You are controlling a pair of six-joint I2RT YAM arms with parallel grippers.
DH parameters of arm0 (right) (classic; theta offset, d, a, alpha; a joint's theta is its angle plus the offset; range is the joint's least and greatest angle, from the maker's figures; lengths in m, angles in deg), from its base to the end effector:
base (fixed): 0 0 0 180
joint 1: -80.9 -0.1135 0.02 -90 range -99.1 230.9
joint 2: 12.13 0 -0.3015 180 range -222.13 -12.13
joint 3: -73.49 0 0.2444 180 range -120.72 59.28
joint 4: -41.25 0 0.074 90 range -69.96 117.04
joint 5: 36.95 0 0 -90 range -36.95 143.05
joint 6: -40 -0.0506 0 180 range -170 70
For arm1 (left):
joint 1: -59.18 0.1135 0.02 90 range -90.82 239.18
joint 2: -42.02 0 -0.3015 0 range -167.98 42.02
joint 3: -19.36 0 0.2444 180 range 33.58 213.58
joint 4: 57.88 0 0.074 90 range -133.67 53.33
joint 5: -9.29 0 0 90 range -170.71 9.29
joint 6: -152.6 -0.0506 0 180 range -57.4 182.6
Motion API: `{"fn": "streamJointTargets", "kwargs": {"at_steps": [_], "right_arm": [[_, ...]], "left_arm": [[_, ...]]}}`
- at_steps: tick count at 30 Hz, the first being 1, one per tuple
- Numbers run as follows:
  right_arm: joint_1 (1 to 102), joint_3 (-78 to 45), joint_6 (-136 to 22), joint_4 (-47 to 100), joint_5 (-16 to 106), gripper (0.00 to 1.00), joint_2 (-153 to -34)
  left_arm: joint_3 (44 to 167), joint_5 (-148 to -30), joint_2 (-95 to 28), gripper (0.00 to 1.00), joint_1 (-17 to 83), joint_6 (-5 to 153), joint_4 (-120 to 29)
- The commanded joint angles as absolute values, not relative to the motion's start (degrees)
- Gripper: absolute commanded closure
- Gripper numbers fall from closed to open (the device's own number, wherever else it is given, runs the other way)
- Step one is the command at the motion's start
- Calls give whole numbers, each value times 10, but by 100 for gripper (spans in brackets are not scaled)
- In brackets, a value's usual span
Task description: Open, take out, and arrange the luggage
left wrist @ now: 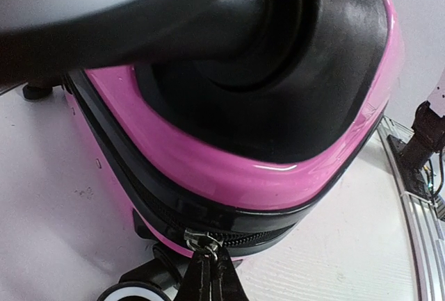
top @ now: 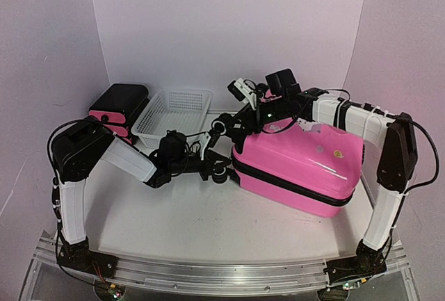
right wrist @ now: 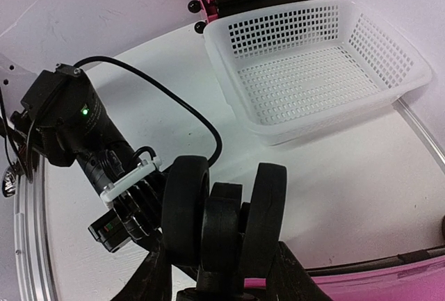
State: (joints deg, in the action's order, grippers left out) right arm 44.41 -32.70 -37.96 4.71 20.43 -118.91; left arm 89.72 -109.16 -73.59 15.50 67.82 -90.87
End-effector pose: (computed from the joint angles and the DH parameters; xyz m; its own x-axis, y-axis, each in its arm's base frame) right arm 0.3411 0.2862 0.3293 -0.2981 -0.4390 -0.8476 -0.9290 0.3374 0.1519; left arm 0.3002 -0.3200 0.1866 -0.2388 0.1174 -0.9639 0.9260 0.3264 -0.1896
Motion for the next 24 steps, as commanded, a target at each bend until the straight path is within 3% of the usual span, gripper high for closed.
{"fn": "streamJointTargets", "kwargs": {"at_steps": [1,10,14,18,24], "right_arm": [[413,-284,-415,-78,7,100,-1121],[413,-229,-416,-102,28,100,-1059],[413,-207,-426,-103,140,100,-1033],[413,-210,-455,-103,194,100,-1036],[413,-198,-457,-97,163,100,-1035]], "left_arm": [[922,-1075,-735,100,171,804,-877],[890,-1038,-703,100,110,843,-879],[837,-999,-670,100,113,807,-896],[810,-1024,-644,100,110,785,-908],[792,-1074,-649,100,131,795,-967]]}}
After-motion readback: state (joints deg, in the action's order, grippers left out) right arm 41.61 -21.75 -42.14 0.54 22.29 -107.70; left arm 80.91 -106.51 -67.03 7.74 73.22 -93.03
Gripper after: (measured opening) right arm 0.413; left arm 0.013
